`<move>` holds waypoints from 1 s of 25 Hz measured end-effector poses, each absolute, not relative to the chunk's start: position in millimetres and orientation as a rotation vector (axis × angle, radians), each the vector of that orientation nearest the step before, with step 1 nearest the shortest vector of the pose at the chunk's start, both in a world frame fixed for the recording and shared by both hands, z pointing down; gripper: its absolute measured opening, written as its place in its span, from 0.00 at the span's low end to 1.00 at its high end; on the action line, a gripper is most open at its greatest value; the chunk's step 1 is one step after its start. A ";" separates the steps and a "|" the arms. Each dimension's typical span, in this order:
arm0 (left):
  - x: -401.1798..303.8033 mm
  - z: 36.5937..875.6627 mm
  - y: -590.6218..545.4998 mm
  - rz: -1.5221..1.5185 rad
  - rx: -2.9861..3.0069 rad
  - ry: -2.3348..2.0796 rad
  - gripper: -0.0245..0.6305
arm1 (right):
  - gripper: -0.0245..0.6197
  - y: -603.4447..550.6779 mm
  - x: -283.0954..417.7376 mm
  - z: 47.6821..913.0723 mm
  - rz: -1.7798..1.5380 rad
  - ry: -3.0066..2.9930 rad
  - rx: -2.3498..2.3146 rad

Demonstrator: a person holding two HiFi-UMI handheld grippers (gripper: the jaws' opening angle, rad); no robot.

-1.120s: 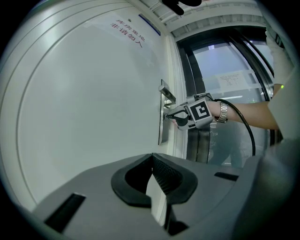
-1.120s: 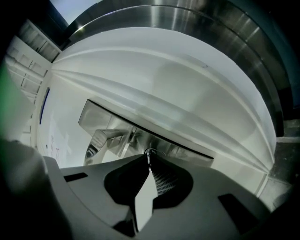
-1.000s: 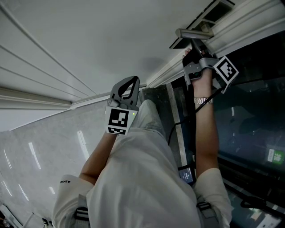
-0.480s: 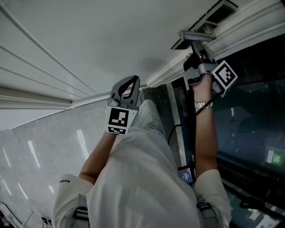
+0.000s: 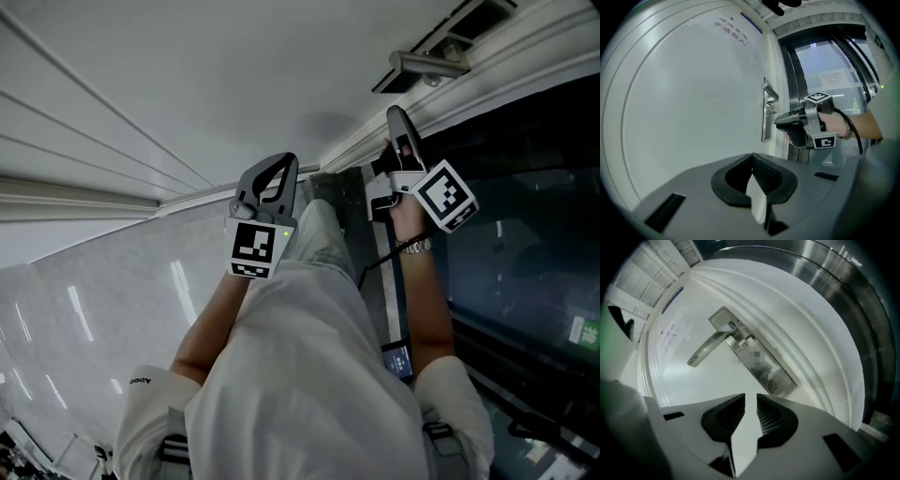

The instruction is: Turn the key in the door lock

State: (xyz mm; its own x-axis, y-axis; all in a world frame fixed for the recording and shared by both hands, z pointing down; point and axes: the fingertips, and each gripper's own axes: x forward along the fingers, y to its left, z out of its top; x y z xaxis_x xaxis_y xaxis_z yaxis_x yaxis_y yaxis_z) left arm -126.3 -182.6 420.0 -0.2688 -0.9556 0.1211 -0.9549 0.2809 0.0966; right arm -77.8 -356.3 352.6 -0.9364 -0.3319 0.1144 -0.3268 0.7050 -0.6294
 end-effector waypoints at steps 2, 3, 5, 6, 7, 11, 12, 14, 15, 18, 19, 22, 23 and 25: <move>-123.9 417.4 -183.3 -0.013 1.799 -2.388 0.05 | 0.13 -341.8 -74.1 349.3 -0.883 2.970 -0.536; -122.0 415.9 -183.0 -0.012 1.806 -2.384 0.05 | 0.09 -331.9 -71.8 347.5 -0.781 3.007 -0.525; -117.2 414.4 -179.9 0.003 1.827 -2.365 0.05 | 0.05 -309.2 -65.3 349.4 -0.617 3.067 -0.508; -114.9 414.2 -179.1 0.010 1.838 -2.356 0.05 | 0.05 -298.9 -62.2 352.5 -0.566 3.092 -0.488; -113.1 414.0 -179.3 0.016 1.848 -2.350 0.05 | 0.05 -290.3 -59.5 356.3 -0.530 3.114 -0.464; -106.6 412.2 -186.1 0.019 1.884 -2.335 0.05 | 0.05 -268.7 -46.3 369.0 -0.379 3.180 -0.404; -102.3 411.6 -189.5 0.020 1.898 -2.326 0.05 | 0.05 -267.1 -40.9 369.5 -0.342 3.184 -0.416; -88.2 411.4 -200.4 0.025 1.949 -2.292 0.05 | 0.05 -272.1 -25.3 369.4 -0.294 3.169 -0.492; -79.5 411.4 -207.5 0.026 1.983 -2.267 0.05 | 0.05 -277.2 -16.2 369.1 -0.281 3.159 -0.543; -53.1 408.3 -228.5 0.028 2.088 -2.188 0.05 | 0.05 -292.0 12.0 365.6 -0.251 3.134 -0.671; -44.9 406.5 -233.8 0.031 2.121 -2.164 0.05 | 0.05 -296.5 22.0 364.0 -0.243 3.125 -0.707; -23.5 402.0 -241.2 0.050 2.215 -2.101 0.05 | 0.05 -307.8 48.4 360.0 -0.238 3.096 -0.807; -17.9 400.9 -241.5 0.063 2.247 -2.084 0.05 | 0.05 -309.4 53.9 358.6 -0.235 3.091 -0.826; -8.4 400.9 -240.7 0.093 2.299 -2.051 0.05 | 0.05 -306.9 59.1 356.4 -0.201 3.099 -0.819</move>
